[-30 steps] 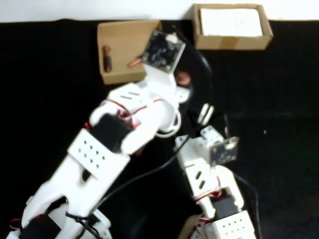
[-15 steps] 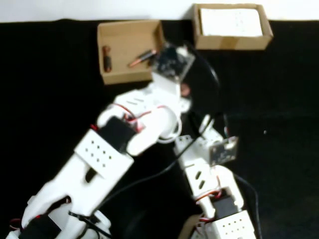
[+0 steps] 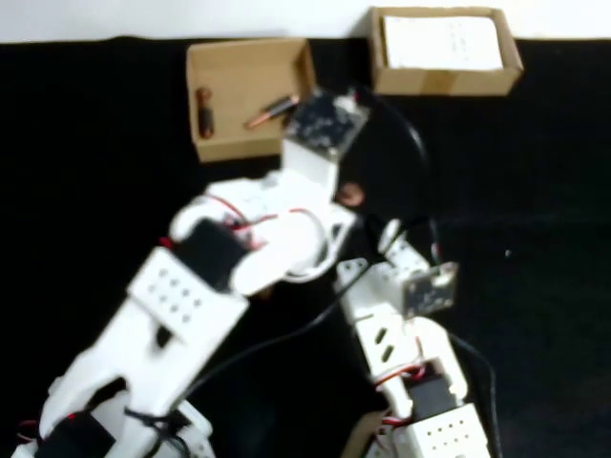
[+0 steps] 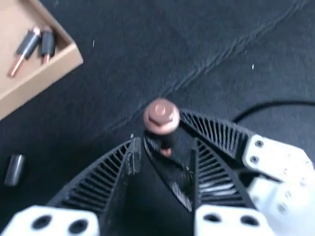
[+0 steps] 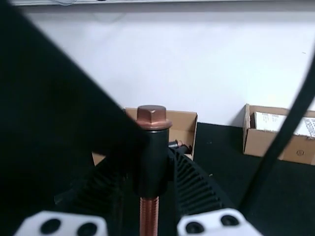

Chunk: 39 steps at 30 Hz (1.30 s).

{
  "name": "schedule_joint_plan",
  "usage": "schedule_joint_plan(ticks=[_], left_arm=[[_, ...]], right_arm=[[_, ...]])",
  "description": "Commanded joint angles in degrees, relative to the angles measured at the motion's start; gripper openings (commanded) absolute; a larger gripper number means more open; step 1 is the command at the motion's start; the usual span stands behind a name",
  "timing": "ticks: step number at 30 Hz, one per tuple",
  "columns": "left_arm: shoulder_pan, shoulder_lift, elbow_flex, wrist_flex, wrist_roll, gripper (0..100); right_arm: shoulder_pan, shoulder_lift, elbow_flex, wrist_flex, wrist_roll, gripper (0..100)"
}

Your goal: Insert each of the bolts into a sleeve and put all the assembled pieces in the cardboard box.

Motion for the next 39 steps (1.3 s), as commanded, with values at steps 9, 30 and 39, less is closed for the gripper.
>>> schedule_joint_plan(ticks=[9, 30, 39], left_arm=[[-8.4, -4.2, -16.5, 13.6, -4.7, 11], [-40.4, -33.9, 35.7, 1.8, -17.3, 1], [-48.0, -35.2, 59.8, -22.4, -17.1, 1]], right_arm=[[3.1, 2.6, -14.2, 3.9, 0.3, 0.6], [2.9, 61.8, -53.0, -8.0, 0.3, 0.6], [2.9, 93.3, -79.1, -10.3, 0.3, 0.6]])
